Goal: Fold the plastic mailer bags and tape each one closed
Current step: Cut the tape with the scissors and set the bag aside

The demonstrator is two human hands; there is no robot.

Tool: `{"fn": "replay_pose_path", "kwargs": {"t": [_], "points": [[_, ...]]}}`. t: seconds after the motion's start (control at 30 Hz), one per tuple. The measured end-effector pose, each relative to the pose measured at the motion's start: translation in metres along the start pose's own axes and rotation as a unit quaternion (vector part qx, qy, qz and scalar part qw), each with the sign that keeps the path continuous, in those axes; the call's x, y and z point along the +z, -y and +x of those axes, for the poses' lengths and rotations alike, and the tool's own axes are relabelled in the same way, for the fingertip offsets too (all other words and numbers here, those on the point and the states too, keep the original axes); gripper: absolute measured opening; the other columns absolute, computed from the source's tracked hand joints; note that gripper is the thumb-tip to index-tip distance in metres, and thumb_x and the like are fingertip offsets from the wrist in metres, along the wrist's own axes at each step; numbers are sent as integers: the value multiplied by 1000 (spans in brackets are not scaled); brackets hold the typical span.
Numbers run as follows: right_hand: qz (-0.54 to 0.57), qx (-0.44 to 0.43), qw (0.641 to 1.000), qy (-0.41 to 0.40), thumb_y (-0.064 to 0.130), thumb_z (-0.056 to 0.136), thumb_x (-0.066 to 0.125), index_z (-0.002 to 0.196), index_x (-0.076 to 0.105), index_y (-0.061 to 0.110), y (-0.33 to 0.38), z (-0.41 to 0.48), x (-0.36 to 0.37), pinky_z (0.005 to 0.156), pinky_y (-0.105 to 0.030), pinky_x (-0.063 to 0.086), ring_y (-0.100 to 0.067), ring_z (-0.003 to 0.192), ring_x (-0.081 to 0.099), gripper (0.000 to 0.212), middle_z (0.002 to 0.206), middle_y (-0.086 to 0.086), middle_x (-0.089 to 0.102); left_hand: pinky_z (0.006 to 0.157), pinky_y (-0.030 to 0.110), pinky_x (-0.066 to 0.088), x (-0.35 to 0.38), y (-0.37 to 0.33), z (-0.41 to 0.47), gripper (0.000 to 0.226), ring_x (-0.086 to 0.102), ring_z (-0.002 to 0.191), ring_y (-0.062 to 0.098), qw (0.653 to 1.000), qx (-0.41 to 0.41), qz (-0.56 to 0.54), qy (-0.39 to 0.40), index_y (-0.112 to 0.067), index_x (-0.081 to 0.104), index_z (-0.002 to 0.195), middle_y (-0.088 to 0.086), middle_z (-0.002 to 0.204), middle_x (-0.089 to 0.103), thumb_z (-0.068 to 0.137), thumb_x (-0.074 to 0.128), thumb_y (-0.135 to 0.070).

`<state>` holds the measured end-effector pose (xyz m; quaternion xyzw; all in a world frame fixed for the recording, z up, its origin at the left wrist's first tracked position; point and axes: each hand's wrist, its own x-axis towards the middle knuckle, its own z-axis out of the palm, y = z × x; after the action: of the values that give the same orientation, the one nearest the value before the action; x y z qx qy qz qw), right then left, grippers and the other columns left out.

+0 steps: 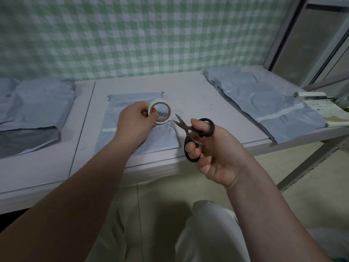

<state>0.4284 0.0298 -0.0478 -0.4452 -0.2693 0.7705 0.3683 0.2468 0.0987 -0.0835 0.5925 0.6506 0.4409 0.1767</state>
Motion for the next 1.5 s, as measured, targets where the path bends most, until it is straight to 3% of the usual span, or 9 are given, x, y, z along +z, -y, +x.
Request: {"fn": "replay_pose_path", "kwargs": {"t": [0.13, 0.4, 0.63, 0.83, 1.17, 1.5], "points": [[16, 10, 1000, -1, 32, 85, 61, 73, 45, 18, 0, 3, 3, 26, -12, 28, -8, 33, 44, 24, 59, -3, 46, 50, 3, 36, 0, -1, -1, 6, 54, 52, -8, 1000, -7, -19, 4, -13, 63, 81, -5, 66, 61, 86, 61, -17], [34, 5, 999, -4, 29, 86, 62, 73, 47, 16, 4, -1, 4, 26, -12, 30, -8, 33, 44, 24, 61, -5, 44, 50, 6, 39, 0, 0, 0, 6, 57, 52, -7, 999, -18, -33, 2, -10, 64, 83, 5, 75, 66, 85, 62, -15], [27, 21, 999, 2, 32, 85, 61, 69, 48, 15, 2, 1, 6, 25, -11, 30, -8, 32, 43, 27, 56, -4, 47, 66, 24, 48, 1, 1, 0, 5, 64, 64, 7, 999, -22, -39, 2, -13, 65, 84, 6, 78, 67, 84, 63, -17], [14, 12, 1000, 3, 33, 85, 61, 71, 46, 17, 3, 11, 10, 25, -11, 28, -7, 34, 44, 26, 55, -4, 48, 64, 23, 46, 1, 3, 0, 8, 58, 55, -5, 1000, -14, -26, -1, -11, 65, 83, 4, 75, 66, 85, 62, -17], [0, 16, 1000, 2, 30, 85, 62, 73, 50, 15, 7, 20, 11, 25, -11, 27, -7, 34, 44, 23, 54, -4, 49, 71, 33, 51, 0, 2, 0, 5, 67, 68, 13, 998, -29, -51, 4, -10, 64, 82, 2, 72, 66, 84, 61, -14], [-16, 18, 1000, 5, 28, 83, 64, 70, 51, 15, 7, 23, 8, 25, -10, 23, -5, 36, 41, 23, 56, -3, 48, 69, 31, 53, 0, 1, -1, 7, 64, 60, 2, 997, -37, -64, -5, -9, 64, 84, -3, 70, 63, 86, 61, -15]]}}
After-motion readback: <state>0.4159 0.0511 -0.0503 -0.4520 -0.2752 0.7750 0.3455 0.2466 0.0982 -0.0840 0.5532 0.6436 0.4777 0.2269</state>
